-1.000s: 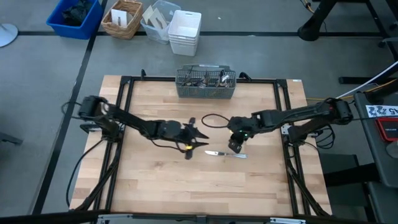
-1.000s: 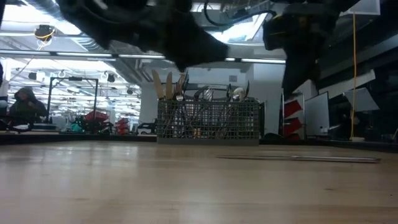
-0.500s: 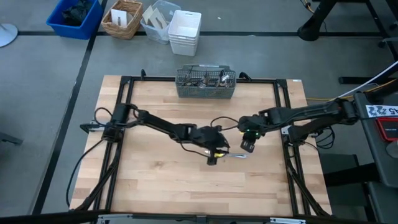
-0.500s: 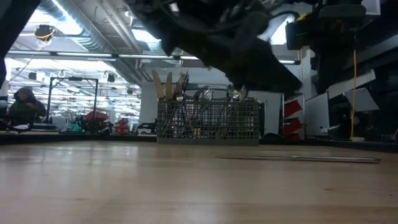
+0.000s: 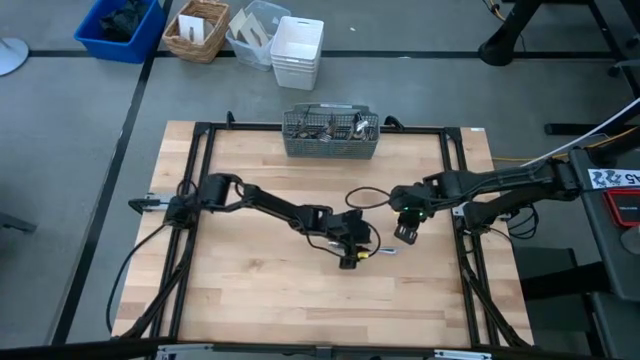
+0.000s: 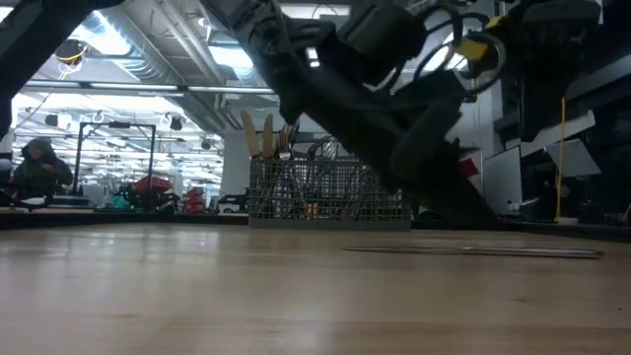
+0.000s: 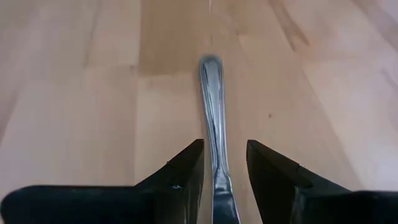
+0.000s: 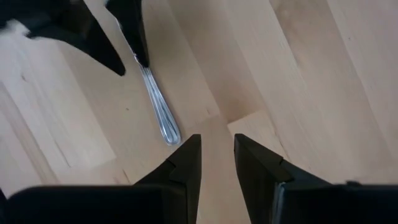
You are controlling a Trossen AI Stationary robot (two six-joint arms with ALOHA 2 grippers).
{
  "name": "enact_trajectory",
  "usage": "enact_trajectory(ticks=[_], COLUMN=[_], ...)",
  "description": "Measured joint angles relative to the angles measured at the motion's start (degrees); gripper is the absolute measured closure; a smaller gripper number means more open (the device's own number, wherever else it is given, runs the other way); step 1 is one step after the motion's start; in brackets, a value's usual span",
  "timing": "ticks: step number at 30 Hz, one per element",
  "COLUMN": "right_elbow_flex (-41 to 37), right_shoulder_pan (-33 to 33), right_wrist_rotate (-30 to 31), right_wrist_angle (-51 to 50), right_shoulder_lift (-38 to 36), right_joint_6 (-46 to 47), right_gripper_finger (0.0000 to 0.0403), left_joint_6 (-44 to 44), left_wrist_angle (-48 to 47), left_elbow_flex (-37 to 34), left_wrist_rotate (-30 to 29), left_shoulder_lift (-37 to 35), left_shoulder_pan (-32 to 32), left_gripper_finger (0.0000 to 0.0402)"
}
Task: Sort silverware
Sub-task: Put the table knife into the gray silverware organizer
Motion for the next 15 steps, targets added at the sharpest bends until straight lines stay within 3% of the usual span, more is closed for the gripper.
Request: enact_trajectory(ticks=[10, 15], right_elbow_flex=[0.0, 0.0], right_shoulder_pan=[0.0, 0.0], right_wrist_rotate=[0.4, 0.4], right_wrist_angle=[0.3, 0.3], right_shoulder_lift=[0.0, 0.0], right_joint_6=[0.1, 0.1], right_gripper_finger=[0.0304, 0.0304], left_joint_6=[0.4, 0.0], left_wrist_angle=[-2.0, -4.9], left_elbow_flex=[0.0, 0.2], left_wrist_rotate=[0.0, -0.5], left_shoulder_lift=[2.1, 2.0], left_shoulder_pan=[0.0, 0.0], left_gripper_finger=[0.0289, 0.0314])
